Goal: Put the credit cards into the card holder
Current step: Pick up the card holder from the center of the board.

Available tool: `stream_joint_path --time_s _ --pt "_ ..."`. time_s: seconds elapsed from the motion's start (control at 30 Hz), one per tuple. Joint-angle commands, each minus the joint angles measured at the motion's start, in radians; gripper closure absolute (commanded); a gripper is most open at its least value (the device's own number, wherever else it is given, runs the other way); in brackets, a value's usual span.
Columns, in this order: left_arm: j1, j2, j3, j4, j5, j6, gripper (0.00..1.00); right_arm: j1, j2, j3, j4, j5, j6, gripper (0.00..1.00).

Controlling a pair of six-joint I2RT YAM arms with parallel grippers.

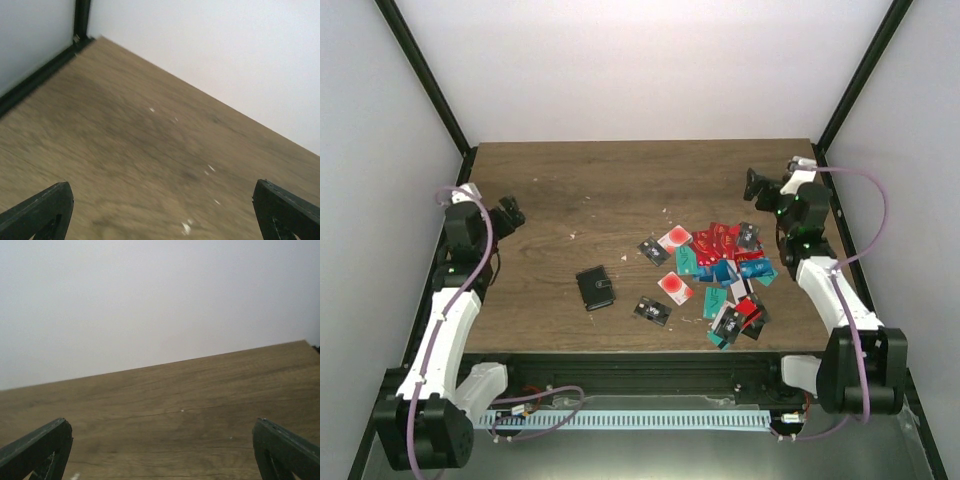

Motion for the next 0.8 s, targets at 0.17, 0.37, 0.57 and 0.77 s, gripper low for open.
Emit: stream_joint_path --time_s 0.17,0.37,0.57,0.77 --pt "0.005 0.017 0.043 -0.367 0.462 -0.151 0.06 -0.008 -0.037 0.193 -0.517 -0.397 0.196 0.00" --pt "-0.028 -0.056 -0.079 -0.468 0.543 -0.157 0.18 0.149 -0.029 0.184 -0.612 -0.495 0.261 0.03" --pt "-0.122 -0.079 -0.233 -0.405 0.604 -0.246 0.38 0.397 0.044 0.137 -0.544 -0.485 0.330 0.07" --pt "-0.281 0.016 -0.310 -0.198 0.586 -0.390 0.46 0.508 0.173 0.139 -0.498 -0.496 0.289 0.14"
